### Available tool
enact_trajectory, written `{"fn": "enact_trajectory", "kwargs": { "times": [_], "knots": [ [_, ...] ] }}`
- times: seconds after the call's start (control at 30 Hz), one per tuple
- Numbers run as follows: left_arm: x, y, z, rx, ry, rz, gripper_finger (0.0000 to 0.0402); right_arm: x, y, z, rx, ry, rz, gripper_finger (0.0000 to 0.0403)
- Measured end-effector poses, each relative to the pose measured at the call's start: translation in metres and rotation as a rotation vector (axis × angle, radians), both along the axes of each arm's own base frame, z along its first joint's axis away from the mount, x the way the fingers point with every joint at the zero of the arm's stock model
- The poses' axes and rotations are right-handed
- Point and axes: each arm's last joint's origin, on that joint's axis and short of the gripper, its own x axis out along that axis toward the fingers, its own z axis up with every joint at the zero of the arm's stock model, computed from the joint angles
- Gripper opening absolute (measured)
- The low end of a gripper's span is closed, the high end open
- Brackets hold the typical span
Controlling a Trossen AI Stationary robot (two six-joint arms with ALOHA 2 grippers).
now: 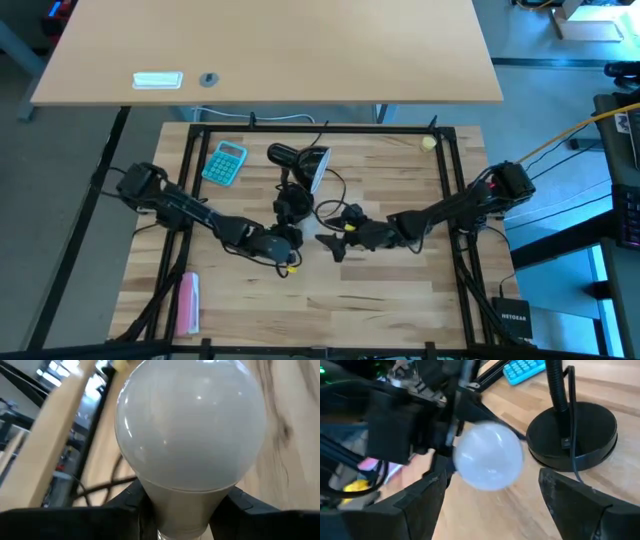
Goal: Screw lightbulb
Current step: Insert the lightbulb into the black lamp
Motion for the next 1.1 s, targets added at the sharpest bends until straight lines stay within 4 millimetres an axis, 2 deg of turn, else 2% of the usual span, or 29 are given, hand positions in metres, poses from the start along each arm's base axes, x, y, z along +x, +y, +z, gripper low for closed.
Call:
{"fn": "enact_trajectory", "kwargs": {
  "times": [0.17,0.4,0.8,1.1],
  "knots": [
    [0.013,-0.003,-0.002,-0.035,0.019,0.026,0.0126,-0.001,0.000,0.002,0.038,-0.003,0.007,0.0303],
    [0.029,-0.004,0.000,0.001,0.034,0.013,0.0126,0.008,-0.009,-0.017,0.091,0.037,-0.032,0.0299],
    [0.031,-0.003,-0.010,0.030,0.081,0.007,0.0126,0.017,-0.010,-0.026,0.150,0.030,-0.092,0.0299],
    [0.031,-0.004,-0.010,0.023,0.077,0.010,0.0131,0.019,-0.010,-0.031,0.104,0.026,-0.097,0.0299]
  ]
}}
